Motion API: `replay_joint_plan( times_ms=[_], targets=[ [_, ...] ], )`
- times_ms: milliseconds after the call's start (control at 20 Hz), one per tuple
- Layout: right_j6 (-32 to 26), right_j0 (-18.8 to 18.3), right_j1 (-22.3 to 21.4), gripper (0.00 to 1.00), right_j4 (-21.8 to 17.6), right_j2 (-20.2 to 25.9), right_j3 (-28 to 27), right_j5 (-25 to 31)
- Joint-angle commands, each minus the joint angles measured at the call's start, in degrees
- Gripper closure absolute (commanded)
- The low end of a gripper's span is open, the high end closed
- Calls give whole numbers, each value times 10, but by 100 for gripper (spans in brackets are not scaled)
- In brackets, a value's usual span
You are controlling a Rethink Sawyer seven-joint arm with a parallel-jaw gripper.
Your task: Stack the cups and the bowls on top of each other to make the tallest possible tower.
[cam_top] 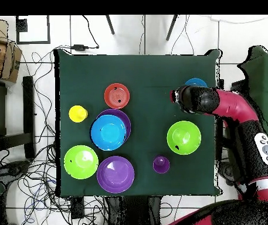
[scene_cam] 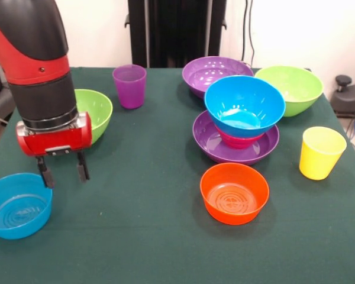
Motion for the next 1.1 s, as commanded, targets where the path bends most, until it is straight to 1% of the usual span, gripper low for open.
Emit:
replay_joint_plan(
  times_ms=[50,150,350,450,500,700,750,800,950,1050,1100],
  targets=[
    [-57,0,-5,0,-26,-18,13,25],
    [-61,3,-5,0,-24,-15,2,36],
    [-67,3,-19,0,-17,-11,1,56],
    [-66,2,-21,0,-18,-12,4,53],
    [-66,5,-14,0,-19,-12,-4,53],
    [-76,6,36,0,-25,-9,-34,42],
    [-83,5,63,0,-28,-6,-48,34],
    [-87,4,78,0,-31,-5,-55,26],
    [-102,-7,142,0,-36,5,-81,-8],
    [-106,-13,167,0,-36,9,-93,-19],
    [-106,-13,171,0,-35,11,-97,-21]
  ],
)
